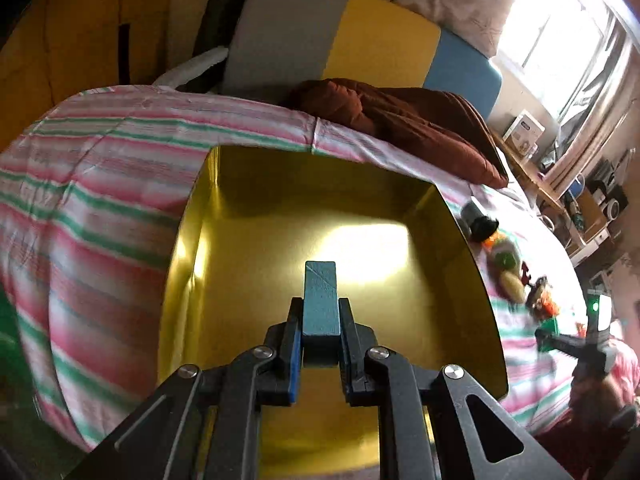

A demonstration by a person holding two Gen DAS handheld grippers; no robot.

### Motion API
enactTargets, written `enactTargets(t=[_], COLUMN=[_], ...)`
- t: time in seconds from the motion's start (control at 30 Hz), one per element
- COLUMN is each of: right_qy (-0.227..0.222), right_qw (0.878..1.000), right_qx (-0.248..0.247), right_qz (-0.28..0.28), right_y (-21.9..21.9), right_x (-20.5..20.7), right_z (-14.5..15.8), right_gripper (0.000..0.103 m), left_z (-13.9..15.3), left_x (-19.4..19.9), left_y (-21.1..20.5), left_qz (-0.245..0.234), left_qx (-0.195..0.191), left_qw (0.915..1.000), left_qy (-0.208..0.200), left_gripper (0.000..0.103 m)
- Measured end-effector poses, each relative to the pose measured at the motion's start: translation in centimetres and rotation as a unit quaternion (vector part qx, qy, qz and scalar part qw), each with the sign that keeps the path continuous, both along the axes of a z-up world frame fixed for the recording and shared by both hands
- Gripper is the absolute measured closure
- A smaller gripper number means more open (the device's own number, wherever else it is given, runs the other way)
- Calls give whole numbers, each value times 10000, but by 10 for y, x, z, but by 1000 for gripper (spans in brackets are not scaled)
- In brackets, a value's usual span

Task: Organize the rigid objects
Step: 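Carry the light-blue block into the gold tray and open the left gripper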

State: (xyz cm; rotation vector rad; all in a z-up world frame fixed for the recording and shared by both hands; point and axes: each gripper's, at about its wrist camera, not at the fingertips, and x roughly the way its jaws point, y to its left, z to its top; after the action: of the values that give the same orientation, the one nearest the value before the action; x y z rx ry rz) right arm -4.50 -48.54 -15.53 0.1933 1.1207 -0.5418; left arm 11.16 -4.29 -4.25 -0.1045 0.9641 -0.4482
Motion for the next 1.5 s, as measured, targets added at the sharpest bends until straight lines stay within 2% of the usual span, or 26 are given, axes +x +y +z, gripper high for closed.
enactTargets(t=[0.13, 0.33, 0.47, 0.73, 0.93, 1.03, 1.2, 1.37, 1.5], right_qy=[3, -2, -8, -8, -15, -14, -14, 4, 33], right_qw=[10000, 10000, 10000, 10000, 10000, 10000, 10000, 10000, 9999], right_qx=[-6, 15, 29, 27, 27, 25, 17, -39, -134], right_qz=[18, 32, 40, 40, 35, 41, 44, 69, 94], right_y=[0, 0, -1, -1, -2, -2, -3, -1, 5], right_x=[0, 0, 0, 0, 1, 0, 0, 1, 3], right_z=[-1, -1, -1, -1, 0, 0, 0, 0, 0], right_gripper=[73, 73, 73, 73, 73, 73, 73, 73, 73], left_z=[3, -17, -27, -45, -56, -51, -20, 13, 18], left_x=[35, 88, 110, 141, 148, 145, 120, 61, 7], left_y=[-2, -14, -20, -32, -35, -34, -27, -5, 3], left_qz=[32, 43, 159, 289, 361, 343, 243, 262, 145], left_qx=[158, 439, 678, 1275, 1439, 1488, 1406, 1090, 1082], left_qw=[9999, 9987, 9974, 9914, 9889, 9882, 9884, 9890, 9882], left_qy=[-45, 274, 200, 48, 49, -66, -522, -970, -1075], left_gripper=[88, 88, 88, 88, 86, 76, 73, 72, 72])
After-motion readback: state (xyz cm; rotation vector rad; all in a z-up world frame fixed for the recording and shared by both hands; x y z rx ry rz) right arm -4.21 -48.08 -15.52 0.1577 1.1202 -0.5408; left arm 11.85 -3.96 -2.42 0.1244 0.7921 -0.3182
